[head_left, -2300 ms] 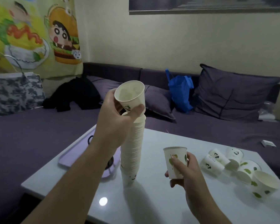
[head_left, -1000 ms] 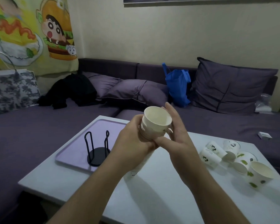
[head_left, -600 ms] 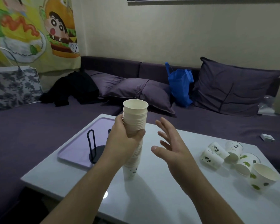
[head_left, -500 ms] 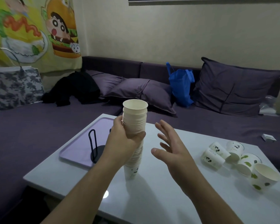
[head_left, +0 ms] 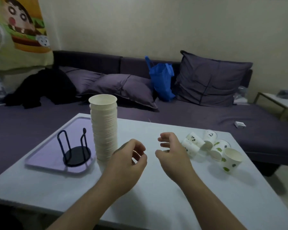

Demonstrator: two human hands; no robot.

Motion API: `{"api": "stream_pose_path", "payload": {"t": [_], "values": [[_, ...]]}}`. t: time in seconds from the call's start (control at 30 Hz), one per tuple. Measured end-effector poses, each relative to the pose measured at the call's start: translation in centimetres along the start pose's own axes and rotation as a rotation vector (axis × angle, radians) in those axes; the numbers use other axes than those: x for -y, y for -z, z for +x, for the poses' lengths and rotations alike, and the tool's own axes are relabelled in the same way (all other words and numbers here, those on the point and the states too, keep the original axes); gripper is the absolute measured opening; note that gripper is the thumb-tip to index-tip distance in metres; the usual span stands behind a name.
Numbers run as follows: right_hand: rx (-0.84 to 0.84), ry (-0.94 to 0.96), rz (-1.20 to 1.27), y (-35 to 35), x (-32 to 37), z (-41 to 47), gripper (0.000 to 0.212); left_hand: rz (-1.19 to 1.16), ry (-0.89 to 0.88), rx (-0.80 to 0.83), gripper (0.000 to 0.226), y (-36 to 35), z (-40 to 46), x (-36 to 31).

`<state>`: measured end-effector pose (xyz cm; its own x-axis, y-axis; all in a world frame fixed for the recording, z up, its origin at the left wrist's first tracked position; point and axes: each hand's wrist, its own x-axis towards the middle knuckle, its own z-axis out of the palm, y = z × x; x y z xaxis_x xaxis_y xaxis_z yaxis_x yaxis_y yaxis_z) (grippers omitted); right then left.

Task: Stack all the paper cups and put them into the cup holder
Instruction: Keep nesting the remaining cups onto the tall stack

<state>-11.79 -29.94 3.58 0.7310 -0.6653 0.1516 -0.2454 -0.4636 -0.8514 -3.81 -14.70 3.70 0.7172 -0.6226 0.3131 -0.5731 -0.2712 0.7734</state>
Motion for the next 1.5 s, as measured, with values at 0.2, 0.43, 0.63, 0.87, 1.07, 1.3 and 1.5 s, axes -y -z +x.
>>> {"api": "stream_pose_path", "payload": {"t": [0.2, 0.43, 0.63, 0.87, 1.07, 1.3, 1.5], "values": [[-0.026, -0.019, -0.486, 3.6, -6.4, 3.1, 0.072, -0.094, 0.169, 0.102, 0.006, -5.6, 2.3, 0.6], [-0.004, -0.149, -0.711, 4.9, -12.9, 8.0, 0.09, -0.186, 0.262, 0.175, 0.007, -10.7, 4.4, 1.9], [-0.038, -0.109, -0.776, 4.3, -14.0, 8.7, 0.068, -0.302, 0.402, 0.194, 0.017, -12.0, 5.0, 3.4], [0.075, -0.2, -0.362, 3.7, -12.5, 7.8, 0.051, -0.419, 0.515, 0.164, 0.027, -12.1, 5.2, 3.2], [0.28, -0.152, -0.049, 2.7, -10.0, 6.3, 0.048, -0.799, 0.621, 0.271, 0.043, -11.9, 6.3, 3.3], [0.224, -0.063, -0.209, 3.9, -10.7, 7.9, 0.053, -0.838, 0.6, 0.186, 0.032, -11.2, 7.1, 4.6], [-0.048, -0.143, -0.817, 5.1, -13.1, 13.6, 0.091, -0.807, 0.561, 0.165, 0.031, -11.7, 7.1, 4.8]]}}
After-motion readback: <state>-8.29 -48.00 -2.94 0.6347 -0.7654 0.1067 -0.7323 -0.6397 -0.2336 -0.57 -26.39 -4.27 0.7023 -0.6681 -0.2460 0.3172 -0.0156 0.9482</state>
